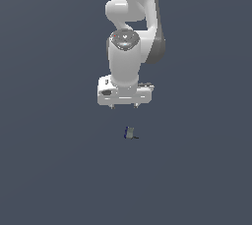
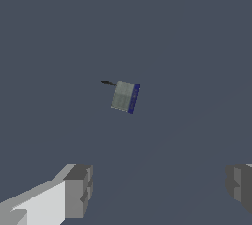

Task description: Pick up the object and move it to a goal position.

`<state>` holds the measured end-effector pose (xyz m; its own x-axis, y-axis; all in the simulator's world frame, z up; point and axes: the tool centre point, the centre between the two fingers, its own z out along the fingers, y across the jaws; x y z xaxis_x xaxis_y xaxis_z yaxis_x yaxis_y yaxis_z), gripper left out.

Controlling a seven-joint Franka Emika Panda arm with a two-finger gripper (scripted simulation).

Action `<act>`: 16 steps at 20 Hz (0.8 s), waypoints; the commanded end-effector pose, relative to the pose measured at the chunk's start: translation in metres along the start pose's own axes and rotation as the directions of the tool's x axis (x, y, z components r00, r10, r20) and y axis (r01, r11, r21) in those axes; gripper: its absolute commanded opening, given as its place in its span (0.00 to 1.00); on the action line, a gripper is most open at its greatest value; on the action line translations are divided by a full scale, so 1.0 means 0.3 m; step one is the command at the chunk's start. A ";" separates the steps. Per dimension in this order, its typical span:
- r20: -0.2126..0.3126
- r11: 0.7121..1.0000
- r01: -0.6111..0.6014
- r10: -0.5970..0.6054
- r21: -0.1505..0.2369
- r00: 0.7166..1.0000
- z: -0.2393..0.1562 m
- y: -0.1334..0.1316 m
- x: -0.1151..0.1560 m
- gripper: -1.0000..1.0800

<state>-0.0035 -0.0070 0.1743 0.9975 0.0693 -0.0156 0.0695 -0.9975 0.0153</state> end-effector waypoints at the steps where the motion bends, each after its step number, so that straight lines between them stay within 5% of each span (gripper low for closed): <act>1: 0.001 1.000 0.024 -0.024 -0.001 1.000 0.007 -0.002 0.004 0.96; 9: 0.003 0.986 0.166 -0.166 -0.007 0.986 0.046 -0.011 0.026 0.96; 16: 0.006 0.935 0.354 -0.354 -0.011 0.935 0.101 -0.025 0.056 0.96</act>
<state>0.0103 0.0001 0.1476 0.9261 0.3765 -0.0247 0.3770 -0.9260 0.0199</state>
